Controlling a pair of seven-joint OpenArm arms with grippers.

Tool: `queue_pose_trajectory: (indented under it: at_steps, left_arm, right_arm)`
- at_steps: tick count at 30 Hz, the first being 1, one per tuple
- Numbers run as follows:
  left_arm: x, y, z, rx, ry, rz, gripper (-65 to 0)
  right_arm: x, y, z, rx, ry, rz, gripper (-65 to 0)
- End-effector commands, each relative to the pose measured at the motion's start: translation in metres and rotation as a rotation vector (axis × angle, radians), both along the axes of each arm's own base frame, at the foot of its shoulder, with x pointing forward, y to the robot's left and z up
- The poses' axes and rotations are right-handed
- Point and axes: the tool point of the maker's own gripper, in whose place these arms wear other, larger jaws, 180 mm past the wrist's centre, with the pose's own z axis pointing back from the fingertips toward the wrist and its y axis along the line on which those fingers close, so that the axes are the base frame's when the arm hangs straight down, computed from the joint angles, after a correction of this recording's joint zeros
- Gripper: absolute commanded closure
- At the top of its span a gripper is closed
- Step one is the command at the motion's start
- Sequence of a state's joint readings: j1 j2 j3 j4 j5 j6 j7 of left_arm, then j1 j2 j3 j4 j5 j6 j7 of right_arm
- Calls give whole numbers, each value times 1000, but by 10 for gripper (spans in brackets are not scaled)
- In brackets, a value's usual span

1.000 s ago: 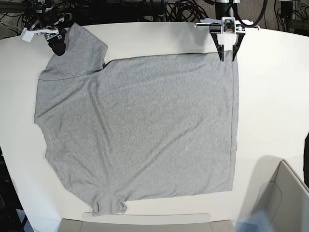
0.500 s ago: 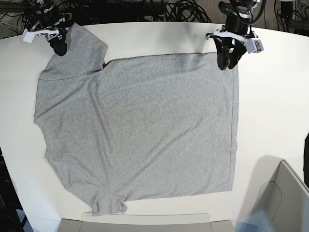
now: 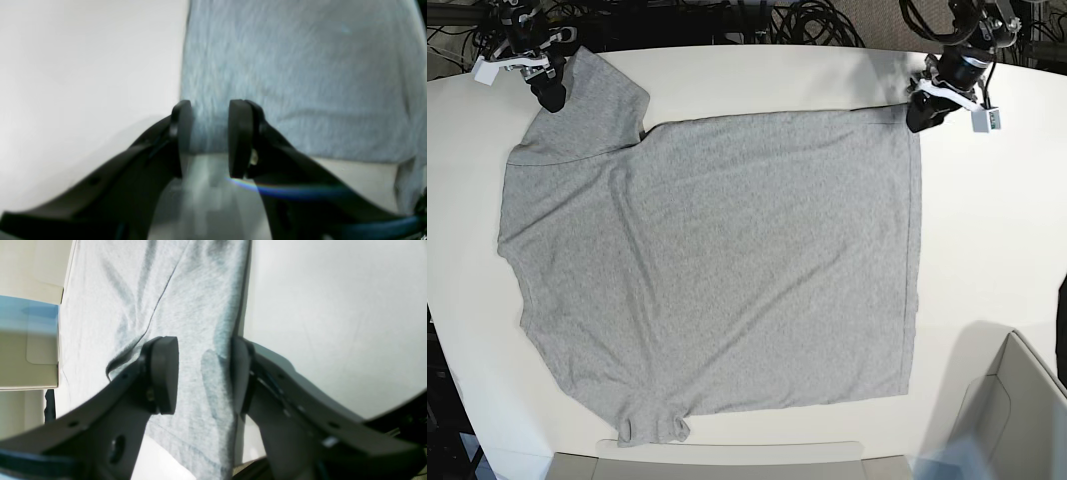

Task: Fold the T-shirt properly
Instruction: 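Grasp the shoulder corners with both grippers and pull them apart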

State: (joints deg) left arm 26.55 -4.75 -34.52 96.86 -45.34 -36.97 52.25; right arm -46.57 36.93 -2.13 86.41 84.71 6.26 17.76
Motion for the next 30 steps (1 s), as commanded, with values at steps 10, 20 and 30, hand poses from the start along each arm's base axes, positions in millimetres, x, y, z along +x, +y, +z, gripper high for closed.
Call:
queue_pose_trajectory:
  at_steps: [10,20,30]
  left_arm:
    - [-11,-1,-18,-15,37,-22,-199]
    - [13,-29,-17,-54,26,-113,-197]
    - [16,-28,-16,-54,18,-108,-49]
  right_arm:
    - [-13,1,-11,-5,81,24,-259]
    - [-1,27,-7,66,96,116,-259]
    - [-3,23,-8,54,107,124,-40]
